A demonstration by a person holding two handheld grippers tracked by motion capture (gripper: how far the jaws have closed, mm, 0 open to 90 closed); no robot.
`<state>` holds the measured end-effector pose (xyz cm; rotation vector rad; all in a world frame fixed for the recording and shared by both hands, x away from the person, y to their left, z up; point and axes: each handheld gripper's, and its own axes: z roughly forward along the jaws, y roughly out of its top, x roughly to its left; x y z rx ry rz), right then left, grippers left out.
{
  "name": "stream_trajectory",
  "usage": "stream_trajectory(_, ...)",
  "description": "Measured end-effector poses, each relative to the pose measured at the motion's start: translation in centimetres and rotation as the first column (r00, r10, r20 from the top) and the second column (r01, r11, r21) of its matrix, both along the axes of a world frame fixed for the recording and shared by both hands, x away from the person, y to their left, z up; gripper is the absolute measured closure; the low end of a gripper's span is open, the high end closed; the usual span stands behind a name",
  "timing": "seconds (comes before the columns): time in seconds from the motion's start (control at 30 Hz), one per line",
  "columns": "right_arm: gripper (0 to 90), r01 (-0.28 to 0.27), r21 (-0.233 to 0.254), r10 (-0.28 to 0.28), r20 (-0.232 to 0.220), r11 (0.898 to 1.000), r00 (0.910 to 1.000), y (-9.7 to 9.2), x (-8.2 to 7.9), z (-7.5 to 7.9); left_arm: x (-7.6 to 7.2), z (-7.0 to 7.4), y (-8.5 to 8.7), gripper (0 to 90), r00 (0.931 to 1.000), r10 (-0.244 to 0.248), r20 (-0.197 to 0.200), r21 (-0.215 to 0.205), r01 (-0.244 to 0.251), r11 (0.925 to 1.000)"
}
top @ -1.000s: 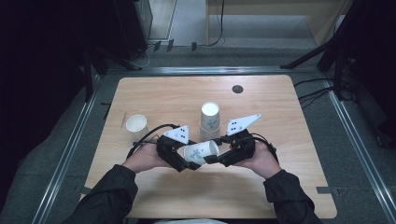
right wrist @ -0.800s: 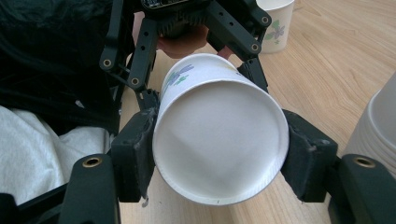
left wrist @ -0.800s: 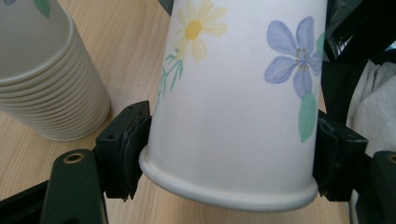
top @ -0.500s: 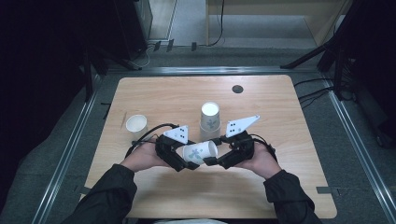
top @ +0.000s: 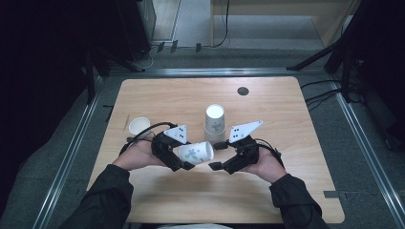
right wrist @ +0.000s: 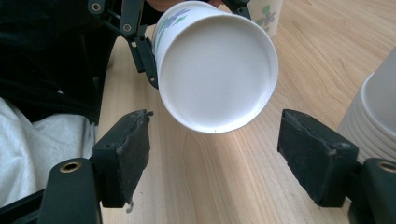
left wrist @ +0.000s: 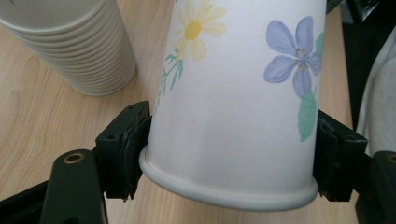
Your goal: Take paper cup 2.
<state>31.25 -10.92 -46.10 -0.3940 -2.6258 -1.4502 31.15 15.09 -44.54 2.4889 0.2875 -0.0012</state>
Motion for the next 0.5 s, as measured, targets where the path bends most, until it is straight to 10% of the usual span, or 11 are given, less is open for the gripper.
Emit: stream_trajectory(0.5, 25.6, -0.022, -0.032, 0.023, 0.020, 0.999, 0.9995, 1.5, -0.3, -0.8, -0.4, -1.3, -1.8, 24.3, 0.9992, -0.035, -0.017, 0.137, 0.037, 0.9898)
